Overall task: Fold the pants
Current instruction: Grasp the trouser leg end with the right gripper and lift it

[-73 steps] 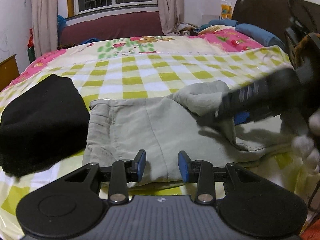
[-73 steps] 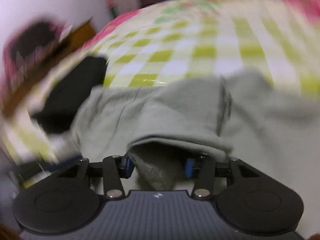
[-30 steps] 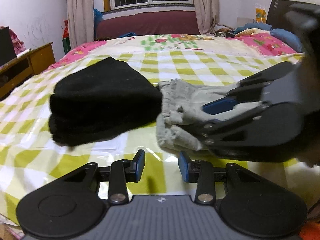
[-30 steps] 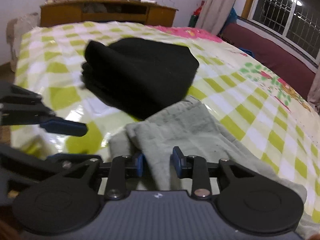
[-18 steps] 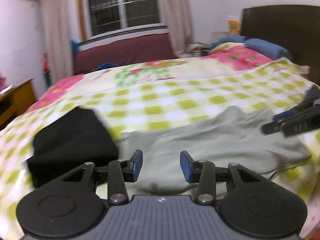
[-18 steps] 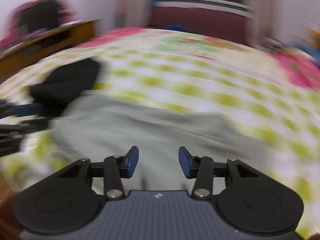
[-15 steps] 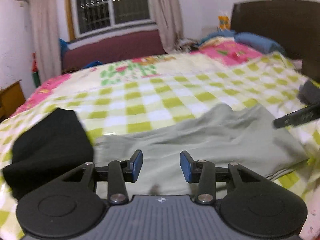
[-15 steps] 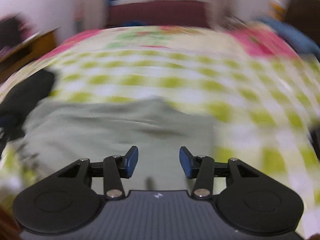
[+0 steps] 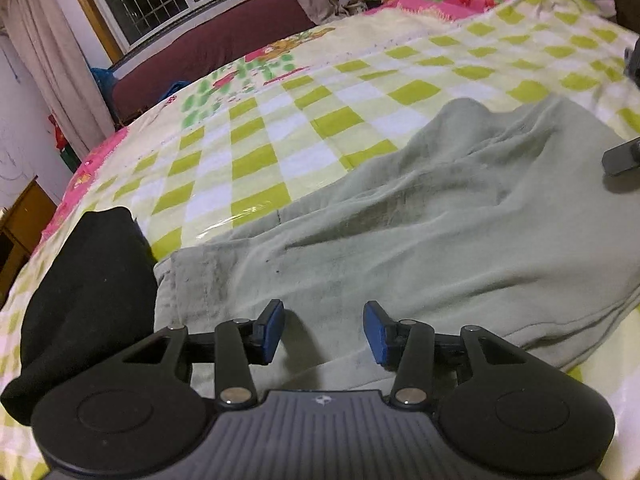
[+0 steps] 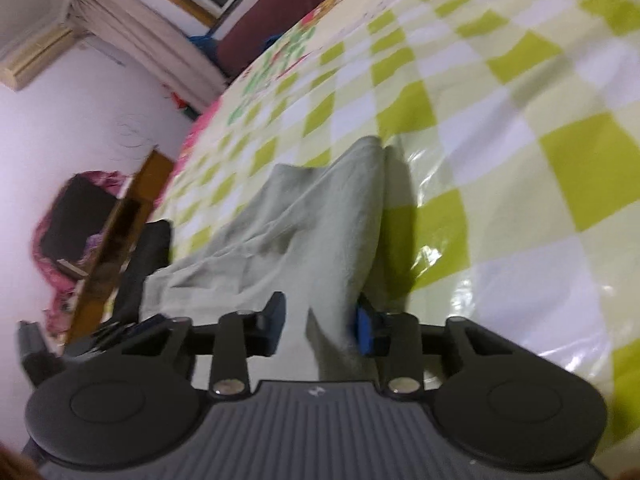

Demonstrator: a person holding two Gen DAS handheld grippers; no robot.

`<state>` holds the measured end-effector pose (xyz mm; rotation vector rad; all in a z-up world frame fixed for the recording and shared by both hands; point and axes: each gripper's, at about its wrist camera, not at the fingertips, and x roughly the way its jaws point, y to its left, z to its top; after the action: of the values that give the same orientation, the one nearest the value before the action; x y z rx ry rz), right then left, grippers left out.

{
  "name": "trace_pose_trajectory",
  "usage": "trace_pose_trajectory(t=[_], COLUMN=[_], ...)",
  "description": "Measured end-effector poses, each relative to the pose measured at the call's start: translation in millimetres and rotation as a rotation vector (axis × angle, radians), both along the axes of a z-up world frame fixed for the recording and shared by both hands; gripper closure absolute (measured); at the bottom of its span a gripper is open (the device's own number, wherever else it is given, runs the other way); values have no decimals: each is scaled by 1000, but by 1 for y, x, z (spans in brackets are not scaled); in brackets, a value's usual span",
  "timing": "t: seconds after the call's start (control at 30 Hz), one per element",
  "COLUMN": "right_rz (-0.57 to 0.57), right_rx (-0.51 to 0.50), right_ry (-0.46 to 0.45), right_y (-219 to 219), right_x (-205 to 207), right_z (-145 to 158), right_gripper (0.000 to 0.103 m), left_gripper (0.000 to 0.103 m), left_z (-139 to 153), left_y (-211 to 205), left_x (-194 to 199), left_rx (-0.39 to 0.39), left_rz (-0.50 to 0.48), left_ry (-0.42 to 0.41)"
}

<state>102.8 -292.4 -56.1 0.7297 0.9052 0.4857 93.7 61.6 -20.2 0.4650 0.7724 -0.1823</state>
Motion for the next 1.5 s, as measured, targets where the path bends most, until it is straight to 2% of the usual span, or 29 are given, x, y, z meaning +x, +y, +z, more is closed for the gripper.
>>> trace_pose_trajectory(t=[0.03, 0.1, 0.17, 0.23, 0.37, 0.43, 0.63, 0.77, 0.97, 1.03, 1.1, 1.27, 1.37, 1.5], right_rz=[6, -7, -29, -63, -143, -203, -374, -389, -380, -388, -402, -378, -377, -318], right_rx=[9, 22, 52, 71, 53, 50, -38, -90, -87, -102, -100, -167, -154, -259], right_ry=[11, 20, 44, 41, 59, 67, 78, 77, 103, 122, 142, 77, 62, 34], right_y=[5, 14, 10, -5, -48, -74, -138, -142, -136, -135, -135, -118, -105, -78], right_x=[7, 18, 23, 16, -9, -25, -64, -71, -59, -59, -60, -66, -55, -28], right_z=[-4, -10, -11, -7, -7, -5, 12, 21, 1, -1, 8, 62, 90, 114], right_gripper=[68, 95, 97, 98, 98, 98, 98, 97, 86, 88, 95, 96, 96, 96], left_gripper=[45, 45, 45, 45, 44, 44, 44, 42, 42, 42, 42, 42, 42, 42], left_z=[-1, -1, -2, 0, 1, -2, -1, 2, 4, 0, -4, -6, -8, -8], left_y=[-3, -10, -16, -24, -56, -79, -137, -130, -111, -111, -111, -103, -98, -95], left_x=[4, 12, 16, 16, -2, -10, -29, -28, -31, -35, -37, -36, -37, -38], left_rx=[10, 29, 58, 61, 54, 24, -3, -20, -79, -78, -78, -140, -167, -190], left_rz=[2, 2, 6, 2, -101, -151, -302, -269, -199, -200, -201, -187, -189, -195], left_ry=[0, 1, 13, 30, 46, 58, 34, 46, 23, 6, -14, -30, -37, -44])
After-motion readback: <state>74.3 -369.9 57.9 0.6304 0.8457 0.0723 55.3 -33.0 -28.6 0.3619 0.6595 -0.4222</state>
